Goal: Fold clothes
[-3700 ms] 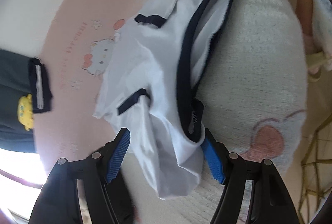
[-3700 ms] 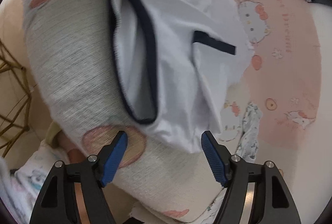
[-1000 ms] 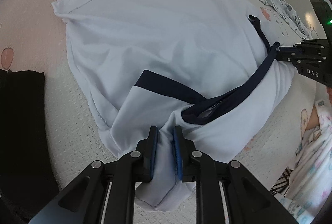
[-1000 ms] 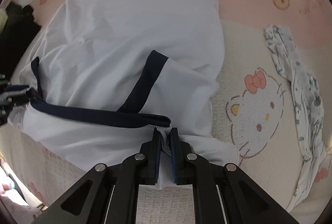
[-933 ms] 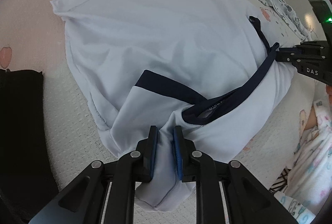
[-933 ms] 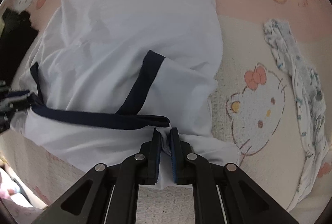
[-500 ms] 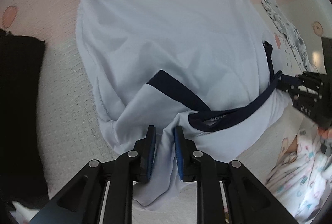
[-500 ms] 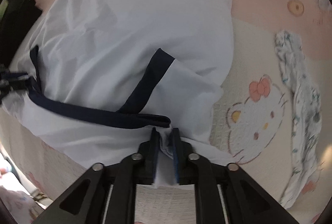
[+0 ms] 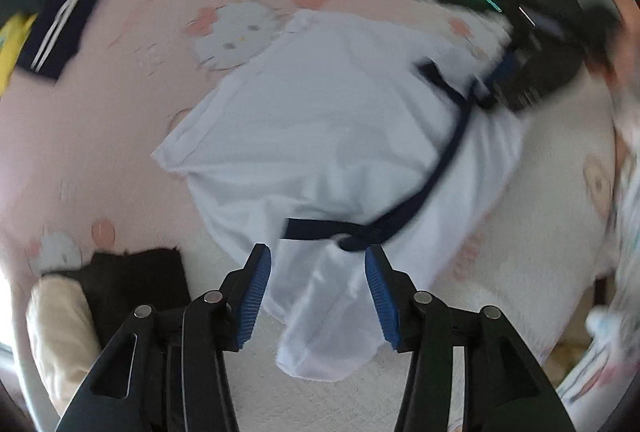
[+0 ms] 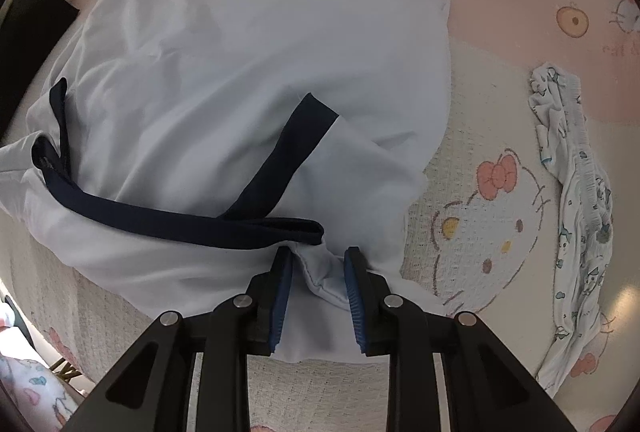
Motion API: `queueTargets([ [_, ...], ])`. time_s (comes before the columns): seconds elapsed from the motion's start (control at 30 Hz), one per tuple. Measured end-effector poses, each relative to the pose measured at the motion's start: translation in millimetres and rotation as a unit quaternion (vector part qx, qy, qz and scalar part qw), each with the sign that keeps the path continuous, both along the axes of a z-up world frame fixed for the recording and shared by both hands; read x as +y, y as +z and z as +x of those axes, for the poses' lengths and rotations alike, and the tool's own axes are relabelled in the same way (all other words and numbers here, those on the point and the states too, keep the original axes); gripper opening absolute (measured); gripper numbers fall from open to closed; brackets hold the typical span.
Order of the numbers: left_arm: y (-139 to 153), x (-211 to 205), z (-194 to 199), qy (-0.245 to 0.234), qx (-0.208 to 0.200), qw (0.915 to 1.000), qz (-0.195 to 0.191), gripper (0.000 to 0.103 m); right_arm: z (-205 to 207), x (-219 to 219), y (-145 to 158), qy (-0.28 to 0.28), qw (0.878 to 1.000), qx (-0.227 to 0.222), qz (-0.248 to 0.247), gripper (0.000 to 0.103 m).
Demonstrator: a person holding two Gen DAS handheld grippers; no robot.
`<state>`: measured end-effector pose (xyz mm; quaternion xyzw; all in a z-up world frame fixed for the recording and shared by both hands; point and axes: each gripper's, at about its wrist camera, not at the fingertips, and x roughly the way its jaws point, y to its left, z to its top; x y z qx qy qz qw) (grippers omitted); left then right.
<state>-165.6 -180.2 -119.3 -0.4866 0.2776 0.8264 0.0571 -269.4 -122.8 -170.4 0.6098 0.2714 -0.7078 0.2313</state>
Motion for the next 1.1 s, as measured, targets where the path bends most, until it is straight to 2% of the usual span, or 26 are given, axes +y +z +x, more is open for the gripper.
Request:
queueTargets([
  [0.2,-28,27,9,-0.088,-0.015,0.9934,-0.072,0.046,-4,1,0,-0.002,1.0,-0.012,0.002,0.026],
  [0.3,-45,36,9,-0.11,-0.009,0.9875,-0.112,0.046,-6,0,0,-0.002,1.0,-0.015,0.005,0.026],
  [0.47,-55,38,8,-0.127,0.009,0.9815,-0.143,0.046,-6,-1,3,0.008,1.0,-0.013,0.011,0.027],
  [0.5,-57,39,10,-0.134,0.011,0.9796,-0.149,0.046,-5,-1,4,0.009,1.0,-0.01,0.012,0.031],
  [0.53,-58,40,12,-0.14,0.013,0.9777,-0.156,0.046,-3,0,10,0.016,1.0,-0.001,0.01,0.044],
  [0.6,-58,40,12,-0.146,0.011,0.9763,-0.159,0.045,6,2,26,0.038,0.999,0.035,0.002,0.061],
  [0.7,-56,40,10,-0.142,0.002,0.9775,-0.156,0.046,28,8,56,0.084,0.992,0.095,-0.008,0.062],
  [0.77,-55,39,7,-0.137,-0.004,0.9789,-0.151,0.046,47,12,70,0.125,0.983,0.132,-0.006,0.064],
  [0.83,-53,38,4,-0.129,-0.01,0.9811,-0.144,0.046,73,15,75,0.187,0.967,0.173,0.01,0.068],
  [0.93,-51,35,0,-0.109,-0.02,0.9859,-0.126,0.046,113,5,64,0.272,0.938,0.209,0.05,0.068],
  [1.03,-43,31,-4,-0.081,-0.036,0.9911,-0.099,0.046,138,18,34,0.327,0.916,0.216,0.081,0.068],
  [1.1,-37,27,-6,-0.063,-0.049,0.9937,-0.079,0.046,132,27,24,0.355,0.903,0.219,0.104,0.068],
])
